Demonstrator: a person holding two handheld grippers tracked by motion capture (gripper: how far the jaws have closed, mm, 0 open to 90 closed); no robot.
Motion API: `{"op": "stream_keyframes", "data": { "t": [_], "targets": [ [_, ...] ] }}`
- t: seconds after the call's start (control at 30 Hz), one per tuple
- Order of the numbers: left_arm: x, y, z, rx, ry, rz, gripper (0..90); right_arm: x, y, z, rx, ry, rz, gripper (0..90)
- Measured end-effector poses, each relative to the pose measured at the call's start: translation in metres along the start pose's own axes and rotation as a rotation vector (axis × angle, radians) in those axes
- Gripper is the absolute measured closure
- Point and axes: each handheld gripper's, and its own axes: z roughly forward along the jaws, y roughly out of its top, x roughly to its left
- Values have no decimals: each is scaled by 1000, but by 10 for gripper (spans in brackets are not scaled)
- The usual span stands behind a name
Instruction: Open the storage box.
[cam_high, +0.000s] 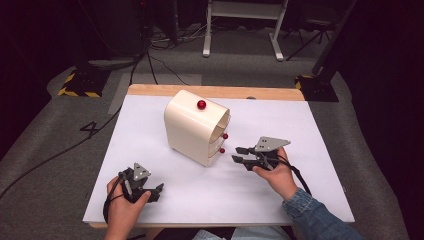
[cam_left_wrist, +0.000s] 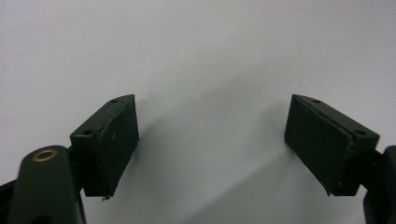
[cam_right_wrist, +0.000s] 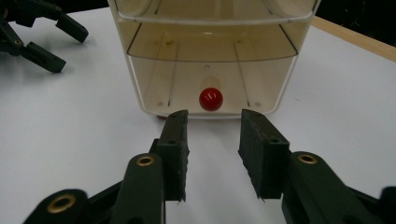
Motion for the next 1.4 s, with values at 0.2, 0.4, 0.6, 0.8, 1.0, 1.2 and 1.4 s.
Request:
{"op": "stream_keyframes", "data": {
  "t": [0.2,0.4,0.6,0.8,1.0,1.2,1.4],
  "targets": [
    [4,-4,2,-27,-33,-19,147,-1,0,14,-20,21,16,661],
    [4,-5,3,-35,-29,-19,147,0,-2,29,-50,39,23,666],
    [4,-6,3,-36,-29,-19,146,-2,-7,39,-82,32,39,667],
    [4,-6,3,-35,-28,-19,146,-5,-11,45,-96,31,41,720],
    [4,-6,3,-34,-30,-18,146,-8,-12,45,-101,41,51,741],
    [4,-6,3,-34,-29,-17,146,-7,-12,45,-103,37,48,742],
    [4,-6,3,-34,-29,-18,146,-5,-13,35,-86,29,44,742]
  ]
}}
